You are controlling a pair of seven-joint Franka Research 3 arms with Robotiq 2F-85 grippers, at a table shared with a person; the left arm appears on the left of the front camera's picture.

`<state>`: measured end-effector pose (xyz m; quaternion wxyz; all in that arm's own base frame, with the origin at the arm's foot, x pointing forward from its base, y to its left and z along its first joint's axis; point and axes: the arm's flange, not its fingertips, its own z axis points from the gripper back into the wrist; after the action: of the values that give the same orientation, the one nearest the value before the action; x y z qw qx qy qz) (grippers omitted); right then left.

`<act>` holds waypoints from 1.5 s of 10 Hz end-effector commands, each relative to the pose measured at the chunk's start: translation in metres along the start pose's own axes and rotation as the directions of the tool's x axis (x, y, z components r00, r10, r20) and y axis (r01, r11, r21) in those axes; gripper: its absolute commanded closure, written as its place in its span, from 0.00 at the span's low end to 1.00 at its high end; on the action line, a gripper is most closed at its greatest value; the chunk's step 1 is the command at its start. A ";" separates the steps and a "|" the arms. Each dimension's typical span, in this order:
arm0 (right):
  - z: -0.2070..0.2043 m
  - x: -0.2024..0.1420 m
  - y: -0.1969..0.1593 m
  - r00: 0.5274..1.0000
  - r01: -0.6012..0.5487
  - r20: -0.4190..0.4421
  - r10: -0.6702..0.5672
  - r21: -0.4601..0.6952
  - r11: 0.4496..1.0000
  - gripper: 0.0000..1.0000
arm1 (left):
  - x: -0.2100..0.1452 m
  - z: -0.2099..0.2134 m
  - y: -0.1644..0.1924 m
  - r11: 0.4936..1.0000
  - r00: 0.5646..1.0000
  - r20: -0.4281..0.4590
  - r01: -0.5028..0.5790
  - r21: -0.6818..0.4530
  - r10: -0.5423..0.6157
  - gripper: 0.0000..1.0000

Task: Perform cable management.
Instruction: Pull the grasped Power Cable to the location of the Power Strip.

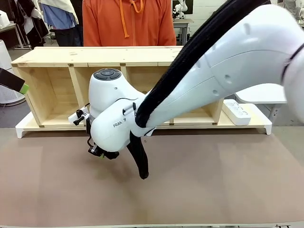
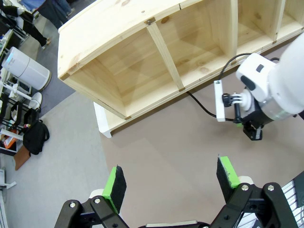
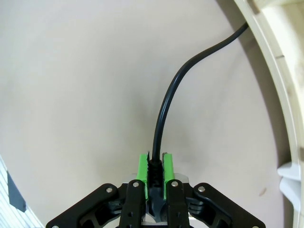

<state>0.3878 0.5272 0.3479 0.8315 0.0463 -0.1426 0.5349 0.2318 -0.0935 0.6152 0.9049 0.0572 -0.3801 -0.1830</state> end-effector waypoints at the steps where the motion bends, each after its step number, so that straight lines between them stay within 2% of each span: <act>1: 0.026 -0.031 0.013 0.998 0.035 0.047 -0.034 -0.020 0.999 0.85 | 0.002 -0.001 0.001 1.000 1.000 0.007 0.004 0.002 -0.004 0.00; 4: 0.057 -0.059 0.024 0.994 0.078 0.081 -0.072 -0.076 0.994 0.85 | 0.002 -0.001 0.001 1.000 1.000 0.007 0.004 0.002 -0.004 0.00; 8: 0.087 -0.088 0.044 0.985 0.076 0.160 -0.059 -0.103 0.992 0.85 | 0.002 -0.001 0.001 1.000 1.000 0.007 0.004 0.002 -0.004 0.00; 15: 0.120 -0.104 0.078 0.973 0.046 0.230 -0.001 -0.191 0.980 0.85 | 0.002 -0.001 0.001 1.000 1.000 0.007 0.004 0.002 -0.004 0.00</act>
<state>0.2601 0.4411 0.4330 0.8145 0.0278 -0.2707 0.5125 0.2318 -0.0935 0.6152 0.9049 0.0572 -0.3800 -0.1830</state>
